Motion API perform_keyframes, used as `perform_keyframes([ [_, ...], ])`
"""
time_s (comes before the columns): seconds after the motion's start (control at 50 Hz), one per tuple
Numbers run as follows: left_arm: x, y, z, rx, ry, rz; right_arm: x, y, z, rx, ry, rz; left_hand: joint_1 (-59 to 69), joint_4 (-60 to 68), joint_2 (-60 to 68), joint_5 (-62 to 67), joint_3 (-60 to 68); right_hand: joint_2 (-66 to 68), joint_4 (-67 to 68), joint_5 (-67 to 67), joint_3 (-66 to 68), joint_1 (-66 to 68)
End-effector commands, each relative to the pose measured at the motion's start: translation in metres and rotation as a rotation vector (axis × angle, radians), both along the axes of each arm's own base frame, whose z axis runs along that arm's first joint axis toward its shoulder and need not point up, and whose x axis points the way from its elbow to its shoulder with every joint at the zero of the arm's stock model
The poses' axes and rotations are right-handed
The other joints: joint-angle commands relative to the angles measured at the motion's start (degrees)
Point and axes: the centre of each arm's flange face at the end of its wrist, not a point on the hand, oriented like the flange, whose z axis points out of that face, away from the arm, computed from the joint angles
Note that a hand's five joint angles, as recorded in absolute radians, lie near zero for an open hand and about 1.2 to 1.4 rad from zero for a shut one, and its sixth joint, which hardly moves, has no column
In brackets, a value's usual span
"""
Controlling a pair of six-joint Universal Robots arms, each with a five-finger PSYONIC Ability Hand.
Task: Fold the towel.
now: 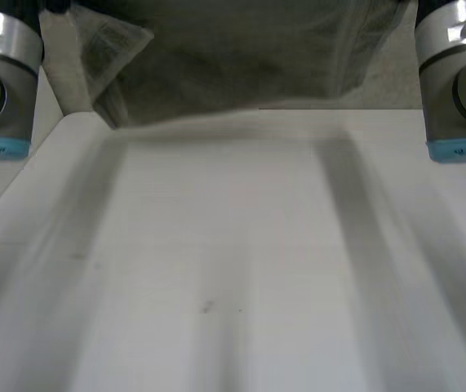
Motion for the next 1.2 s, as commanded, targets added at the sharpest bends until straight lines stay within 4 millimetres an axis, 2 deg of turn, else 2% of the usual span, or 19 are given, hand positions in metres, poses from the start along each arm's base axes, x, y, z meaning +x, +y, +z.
perform_keyframes([
  [0.02, 0.011, 0.017, -0.072, 0.260, -0.062, 0.002, -0.007, 0.015, -0.063, 0.388, 0.159, 0.004, 11.5, 10.2, 10.2, 10.8, 10.3, 6.3, 3.3, 3.2, 3.3, 3.3],
  [0.06, 0.011, 0.040, -0.120, 0.424, -0.131, -0.045, -0.013, 0.030, -0.102, 0.584, 0.251, 0.004, 11.5, 10.2, 10.2, 10.8, 10.3, 6.3, 3.3, 3.2, 3.3, 3.3],
  [0.08, 0.011, 0.040, -0.120, 0.425, -0.131, -0.045, -0.013, 0.030, -0.102, 0.585, 0.252, 0.004, 11.5, 10.2, 10.2, 10.8, 10.3, 6.3, 3.3, 3.2, 3.3, 3.3],
  [0.12, 0.012, 0.065, -0.158, 0.550, -0.208, -0.089, -0.020, 0.046, -0.134, 0.722, 0.323, -0.001, 11.5, 10.2, 10.2, 10.8, 10.3, 6.3, 3.3, 3.2, 3.3, 3.3],
  [0.14, 0.012, 0.065, -0.158, 0.551, -0.209, -0.090, -0.020, 0.047, -0.134, 0.723, 0.323, -0.001, 11.5, 10.2, 10.2, 10.8, 10.3, 6.3, 3.3, 3.2, 3.3, 3.3],
  [0.16, 0.013, 0.078, -0.173, 0.599, -0.257, -0.100, -0.026, 0.052, -0.148, 0.773, 0.343, -0.007, 11.5, 10.2, 10.2, 10.8, 10.3, 6.3, 3.3, 3.2, 3.3, 3.3],
  [0.18, 0.013, 0.078, -0.174, 0.600, -0.257, -0.101, -0.032, 0.058, -0.160, 0.818, 0.354, -0.017, 11.5, 10.2, 10.2, 10.8, 10.3, 6.3, 3.3, 3.2, 3.3, 3.3],
  [0.22, 0.017, 0.100, -0.197, 0.675, -0.366, -0.094, -0.037, 0.064, -0.166, 0.840, 0.360, -0.021, 11.5, 10.2, 10.2, 10.8, 10.3, 6.3, 3.3, 3.2, 3.3, 3.3],
  [0.34, 0.026, 0.123, -0.222, 0.761, -0.537, -0.072, -0.054, 0.075, -0.177, 0.851, 0.345, -0.020, 11.5, 10.2, 10.2, 10.8, 10.3, 6.3, 3.3, 3.2, 3.3, 3.3],
  [0.46, 0.027, 0.121, -0.226, 0.755, -0.566, -0.068, -0.064, 0.071, -0.182, 0.843, 0.312, -0.036, 11.5, 10.2, 10.2, 10.8, 10.3, 6.3, 3.3, 3.2, 3.3, 3.3],
  [0.5, 0.027, 0.119, -0.228, 0.750, -0.563, -0.065, -0.066, 0.070, -0.185, 0.837, 0.308, -0.039, -0.6, -1.8, -1.8, -1.3, -1.7, 6.3, 3.3, 3.2, 3.3, 3.3],
  [0.56, 0.026, 0.117, -0.229, 0.743, -0.562, -0.062, -0.066, 0.070, -0.188, 0.847, 0.311, -0.038, -5.9, -7.1, -7.1, -6.5, -7.0, 6.3, 3.3, 3.2, 3.3, 3.3],
  [0.64, 0.026, 0.116, -0.231, 0.723, -0.558, -0.056, -0.068, 0.072, -0.196, 0.872, 0.314, -0.040, -29.0, -30.2, -30.2, -29.7, -30.2, 6.3, 3.3, 3.2, 3.3, 3.3],
  [0.72, 0.029, 0.116, -0.236, 0.728, -0.555, -0.035, -0.068, 0.074, -0.201, 0.873, 0.314, -0.041, -35.9, -37.2, -37.2, -36.6, -37.1, 6.3, 3.3, 3.2, 3.3, 3.3],
  [0.8, 0.033, 0.115, -0.238, 0.737, -0.552, -0.016, -0.068, 0.074, -0.200, 0.865, 0.310, -0.043, -37.1, -38.4, -38.3, -37.8, -38.3, 6.3, 3.3, 3.2, 3.3, 3.3],
  [1.02, 0.064, 0.105, -0.249, 0.807, -0.520, 0.118, -0.085, 0.063, -0.199, 0.880, 0.246, -0.094, -37.6, -38.9, -38.9, -38.3, -38.8, 6.3, 3.3, 3.2, 3.3, 3.3],
  [1.12, 0.072, 0.103, -0.250, 0.822, -0.511, 0.151, -0.085, 0.063, -0.199, 0.883, 0.247, -0.093, -36.6, -37.8, -37.8, -37.3, -37.8, 6.3, 3.3, 3.2, 3.3, 3.3],
  [1.18, 0.073, 0.105, -0.252, 0.831, -0.511, 0.155, -0.084, 0.064, -0.200, 0.884, 0.248, -0.092, -33.4, -34.7, -34.6, -34.1, -34.6, 6.3, 3.3, 3.2, 3.3, 3.3],
  [1.2, 0.073, 0.106, -0.252, 0.834, -0.510, 0.154, -0.083, 0.065, -0.200, 0.883, 0.250, -0.089, -26.8, -28.0, -28.0, -27.5, -27.9, 6.3, 3.3, 3.2, 3.3, 3.3],
])
